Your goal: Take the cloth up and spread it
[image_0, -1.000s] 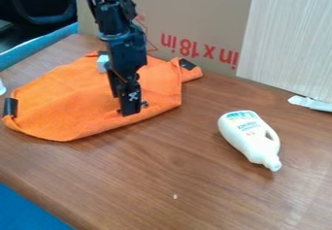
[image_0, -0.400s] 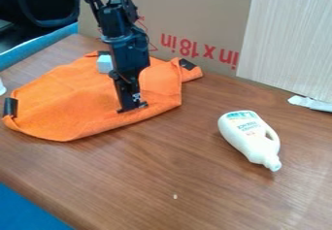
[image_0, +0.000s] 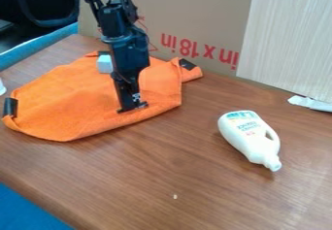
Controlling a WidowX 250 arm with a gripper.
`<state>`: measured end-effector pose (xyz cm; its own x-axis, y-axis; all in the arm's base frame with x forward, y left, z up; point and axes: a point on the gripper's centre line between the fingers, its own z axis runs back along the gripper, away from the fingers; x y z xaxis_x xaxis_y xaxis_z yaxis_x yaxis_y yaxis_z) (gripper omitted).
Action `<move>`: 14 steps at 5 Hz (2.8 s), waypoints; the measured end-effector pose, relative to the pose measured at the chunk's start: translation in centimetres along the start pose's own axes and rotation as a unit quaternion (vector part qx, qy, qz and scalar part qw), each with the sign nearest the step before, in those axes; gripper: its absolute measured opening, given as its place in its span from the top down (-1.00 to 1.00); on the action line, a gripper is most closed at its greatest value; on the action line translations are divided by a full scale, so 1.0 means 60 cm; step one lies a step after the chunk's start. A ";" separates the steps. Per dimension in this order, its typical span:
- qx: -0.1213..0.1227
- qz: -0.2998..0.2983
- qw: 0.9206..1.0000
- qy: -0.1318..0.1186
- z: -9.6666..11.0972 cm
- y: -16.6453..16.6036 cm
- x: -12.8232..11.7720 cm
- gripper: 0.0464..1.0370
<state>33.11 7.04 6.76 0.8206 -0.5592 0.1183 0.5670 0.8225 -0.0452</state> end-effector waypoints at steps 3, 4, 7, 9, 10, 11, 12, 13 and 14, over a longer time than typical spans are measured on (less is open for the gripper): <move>0.004 0.005 1.000 0.008 -0.004 0.007 -0.001 -0.46; 0.006 0.007 1.000 0.010 -0.004 0.008 -0.002 -0.91; 0.010 0.009 1.000 0.014 -0.010 0.011 -0.002 -0.23; 0.010 0.012 1.000 0.009 -0.010 0.010 0.000 0.79; 0.007 0.010 1.000 0.008 -0.011 0.009 0.000 0.98; 0.001 0.008 1.000 0.007 -0.014 0.004 -0.001 0.99; -0.002 -0.003 1.000 0.005 -0.009 -0.011 -0.002 0.99; -0.003 -0.018 1.000 0.001 -0.005 -0.026 0.003 0.99; -0.002 -0.050 0.999 -0.005 0.002 -0.056 0.006 0.99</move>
<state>31.49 4.08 7.05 0.7594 -0.6371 0.1316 0.6461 0.7624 -0.0372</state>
